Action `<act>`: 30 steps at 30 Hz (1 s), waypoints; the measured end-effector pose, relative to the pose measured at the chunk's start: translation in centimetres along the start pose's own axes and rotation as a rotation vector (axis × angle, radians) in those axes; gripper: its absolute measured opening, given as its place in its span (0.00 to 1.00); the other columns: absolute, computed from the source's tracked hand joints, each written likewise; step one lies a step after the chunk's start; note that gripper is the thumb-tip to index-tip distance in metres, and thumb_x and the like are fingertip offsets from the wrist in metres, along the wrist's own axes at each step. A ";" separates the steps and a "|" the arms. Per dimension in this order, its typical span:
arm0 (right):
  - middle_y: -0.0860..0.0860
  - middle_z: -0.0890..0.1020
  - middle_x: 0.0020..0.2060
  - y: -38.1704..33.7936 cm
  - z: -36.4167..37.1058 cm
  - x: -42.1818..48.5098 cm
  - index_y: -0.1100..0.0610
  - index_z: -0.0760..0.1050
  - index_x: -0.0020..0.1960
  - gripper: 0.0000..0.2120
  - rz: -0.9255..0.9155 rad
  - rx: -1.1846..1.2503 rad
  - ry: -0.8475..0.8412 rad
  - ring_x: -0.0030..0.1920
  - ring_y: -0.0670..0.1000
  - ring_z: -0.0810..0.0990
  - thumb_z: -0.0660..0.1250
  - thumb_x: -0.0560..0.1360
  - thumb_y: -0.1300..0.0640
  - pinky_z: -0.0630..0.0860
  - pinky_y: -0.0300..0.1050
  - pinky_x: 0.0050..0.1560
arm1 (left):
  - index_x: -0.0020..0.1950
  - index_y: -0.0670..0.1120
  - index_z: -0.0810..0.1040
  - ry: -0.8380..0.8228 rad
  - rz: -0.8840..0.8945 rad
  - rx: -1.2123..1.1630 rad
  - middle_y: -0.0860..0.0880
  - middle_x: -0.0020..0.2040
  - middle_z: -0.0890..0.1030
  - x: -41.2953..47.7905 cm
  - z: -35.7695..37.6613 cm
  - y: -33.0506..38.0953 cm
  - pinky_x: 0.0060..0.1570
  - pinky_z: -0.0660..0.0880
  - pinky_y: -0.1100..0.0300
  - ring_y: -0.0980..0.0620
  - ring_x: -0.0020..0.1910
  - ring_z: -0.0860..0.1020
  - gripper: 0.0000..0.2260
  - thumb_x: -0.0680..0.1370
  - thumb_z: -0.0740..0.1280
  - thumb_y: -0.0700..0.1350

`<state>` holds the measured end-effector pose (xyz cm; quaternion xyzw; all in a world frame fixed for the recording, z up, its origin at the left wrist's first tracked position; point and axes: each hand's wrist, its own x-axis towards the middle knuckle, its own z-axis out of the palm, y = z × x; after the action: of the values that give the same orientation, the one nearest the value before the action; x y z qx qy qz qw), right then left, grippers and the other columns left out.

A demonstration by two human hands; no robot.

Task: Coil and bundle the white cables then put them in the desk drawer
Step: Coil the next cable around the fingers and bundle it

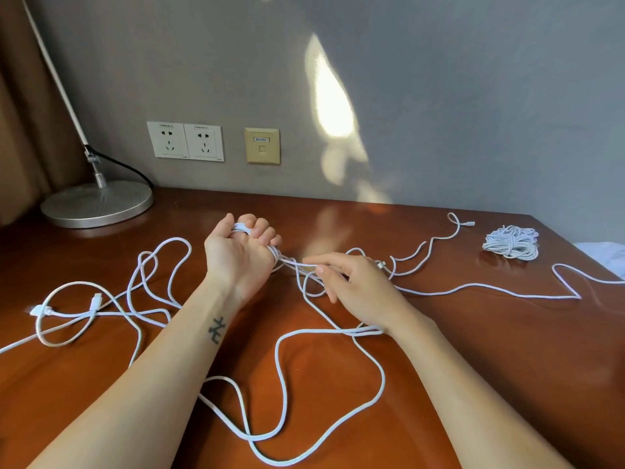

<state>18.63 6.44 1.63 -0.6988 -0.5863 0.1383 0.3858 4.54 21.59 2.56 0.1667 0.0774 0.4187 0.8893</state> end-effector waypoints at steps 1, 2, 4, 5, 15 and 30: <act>0.46 0.80 0.32 0.0 0.0 0.0 0.41 0.79 0.66 0.14 -0.004 0.018 -0.001 0.40 0.44 0.82 0.59 0.86 0.50 0.80 0.40 0.57 | 0.36 0.46 0.65 0.010 0.011 0.045 0.50 0.34 0.62 0.0 0.0 0.0 0.41 0.62 0.58 0.51 0.31 0.60 0.18 0.84 0.54 0.51; 0.46 0.80 0.32 0.0 0.0 0.0 0.42 0.79 0.66 0.14 -0.009 0.035 0.003 0.40 0.43 0.82 0.59 0.86 0.51 0.79 0.39 0.56 | 0.37 0.46 0.65 0.017 0.024 0.105 0.50 0.34 0.62 0.1 -0.1 0.0 0.42 0.63 0.58 0.52 0.31 0.61 0.18 0.85 0.54 0.52; 0.44 0.81 0.32 -0.2 0.0 -0.1 0.43 0.80 0.65 0.13 -0.018 0.070 0.021 0.40 0.39 0.81 0.61 0.86 0.52 0.76 0.36 0.51 | 0.37 0.47 0.65 0.036 0.064 0.268 0.50 0.33 0.63 0.1 0.1 -0.2 0.43 0.65 0.58 0.53 0.30 0.62 0.19 0.86 0.54 0.51; 0.44 0.82 0.33 -0.3 0.0 -0.1 0.44 0.79 0.66 0.13 -0.023 0.091 0.033 0.41 0.39 0.81 0.62 0.85 0.53 0.75 0.35 0.50 | 0.37 0.47 0.65 0.057 0.093 0.359 0.51 0.33 0.63 0.2 0.2 -0.5 0.43 0.65 0.58 0.53 0.30 0.62 0.20 0.87 0.53 0.51; 0.45 0.86 0.48 -0.8 0.0 0.3 0.48 0.77 0.66 0.17 -0.145 0.280 0.291 0.45 0.51 0.86 0.64 0.82 0.64 0.83 0.45 0.54 | 0.47 0.42 0.79 -0.014 0.529 1.364 0.49 0.39 0.80 -0.1 -0.7 -1.8 0.44 0.76 0.58 0.55 0.39 0.78 0.18 0.88 0.55 0.47; 0.43 0.85 0.47 0.6 0.3 0.8 0.47 0.73 0.70 0.18 -0.089 0.110 0.396 0.48 0.45 0.84 0.65 0.83 0.61 0.83 0.48 0.53 | 0.48 0.42 0.79 -0.098 0.548 1.510 0.53 0.40 0.77 -0.9 -0.3 -2.1 0.38 0.71 0.69 0.62 0.36 0.74 0.20 0.88 0.54 0.50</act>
<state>19.15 7.31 1.23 -0.6637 -0.5208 0.0128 0.5368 5.43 19.73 1.50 0.7542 0.2568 0.4489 0.4047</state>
